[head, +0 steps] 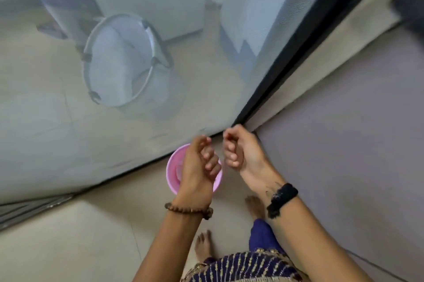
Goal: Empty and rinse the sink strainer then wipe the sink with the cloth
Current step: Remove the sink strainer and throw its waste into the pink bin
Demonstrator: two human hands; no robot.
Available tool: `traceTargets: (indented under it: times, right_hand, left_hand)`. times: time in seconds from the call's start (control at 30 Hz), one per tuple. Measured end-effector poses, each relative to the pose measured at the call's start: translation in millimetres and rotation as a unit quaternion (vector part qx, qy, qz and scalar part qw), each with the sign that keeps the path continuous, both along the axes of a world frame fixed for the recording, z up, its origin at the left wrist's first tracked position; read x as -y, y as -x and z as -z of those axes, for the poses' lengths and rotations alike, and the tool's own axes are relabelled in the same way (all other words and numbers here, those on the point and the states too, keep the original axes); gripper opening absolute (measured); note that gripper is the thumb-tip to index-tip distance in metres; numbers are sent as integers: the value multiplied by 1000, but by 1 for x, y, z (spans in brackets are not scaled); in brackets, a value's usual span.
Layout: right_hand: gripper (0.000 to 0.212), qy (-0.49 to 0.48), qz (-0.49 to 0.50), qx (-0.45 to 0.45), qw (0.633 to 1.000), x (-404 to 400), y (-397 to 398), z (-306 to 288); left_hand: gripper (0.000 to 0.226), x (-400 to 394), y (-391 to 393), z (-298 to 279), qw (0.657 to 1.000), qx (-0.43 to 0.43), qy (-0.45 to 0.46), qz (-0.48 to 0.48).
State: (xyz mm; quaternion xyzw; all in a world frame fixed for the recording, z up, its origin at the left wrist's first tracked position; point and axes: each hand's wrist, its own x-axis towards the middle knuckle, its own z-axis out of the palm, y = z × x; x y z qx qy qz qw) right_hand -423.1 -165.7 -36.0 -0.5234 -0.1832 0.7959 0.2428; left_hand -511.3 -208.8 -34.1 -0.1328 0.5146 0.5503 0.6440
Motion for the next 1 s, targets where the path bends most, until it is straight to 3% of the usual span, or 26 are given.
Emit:
traceTargets:
  times: [0.13,0.27,0.43,0.57,0.67,0.77,0.83,1.0]
  right_hand:
    - [28,-78,71,-55,993,-11,-58,-115]
    - [30,-167,124,-12,978,-9,-140,-202]
    - [29,-182,252,28,950,-5,-259,-249]
    - [27,-169,355,61,917,-11,-355,-249]
    - [24,-136,382,168,899,-28,-432,-229]
    - [21,-86,355,281,887,-45,-501,-196]
    - [16,-66,294,328,895,-56,-539,-167]
    - [12,19,96,431,897,-74,-583,-88]
  left_hand:
    - [48,-30,-48,-101,990,40,-106,90]
    - [47,-52,-128,-179,961,33,-168,219]
    - [45,-67,-251,-233,901,-53,-223,368]
    - [44,-93,-350,-244,856,-87,-208,464]
    - [37,-130,-421,-230,771,-212,-237,552]
    - [26,-166,-479,-197,626,-356,-245,649]
    - [17,-183,-509,-165,564,-405,-220,685]
    - [30,-191,-555,-90,397,-546,-162,720]
